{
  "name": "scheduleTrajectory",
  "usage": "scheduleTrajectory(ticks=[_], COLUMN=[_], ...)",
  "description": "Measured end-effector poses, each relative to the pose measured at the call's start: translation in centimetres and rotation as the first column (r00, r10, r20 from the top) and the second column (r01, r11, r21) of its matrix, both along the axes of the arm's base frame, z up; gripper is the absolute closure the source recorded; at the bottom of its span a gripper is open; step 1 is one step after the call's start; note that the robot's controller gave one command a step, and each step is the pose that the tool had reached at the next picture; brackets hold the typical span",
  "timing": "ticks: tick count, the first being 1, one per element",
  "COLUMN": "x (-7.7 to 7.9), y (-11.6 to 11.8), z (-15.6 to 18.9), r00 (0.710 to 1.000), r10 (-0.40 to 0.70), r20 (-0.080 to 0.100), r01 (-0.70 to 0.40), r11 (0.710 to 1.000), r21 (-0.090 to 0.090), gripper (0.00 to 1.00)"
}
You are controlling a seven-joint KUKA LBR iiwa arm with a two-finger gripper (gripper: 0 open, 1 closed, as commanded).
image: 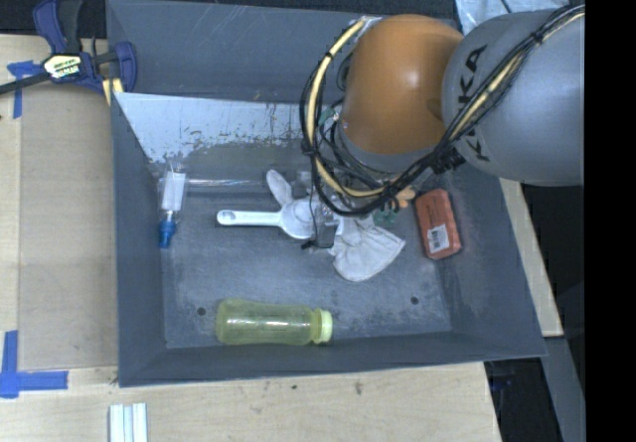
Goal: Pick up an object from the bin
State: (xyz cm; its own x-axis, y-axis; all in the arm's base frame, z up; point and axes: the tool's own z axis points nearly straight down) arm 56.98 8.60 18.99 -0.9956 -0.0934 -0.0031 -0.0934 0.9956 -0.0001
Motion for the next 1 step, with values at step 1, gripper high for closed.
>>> scheduleTrajectory(ticks=[1], x=[-0.94], y=[3.83], z=[6.44], r00=[0.933], r10=[0.359], r20=[0.002], r01=[-0.359], r11=[0.933], r21=[0.0], gripper=[1.0])
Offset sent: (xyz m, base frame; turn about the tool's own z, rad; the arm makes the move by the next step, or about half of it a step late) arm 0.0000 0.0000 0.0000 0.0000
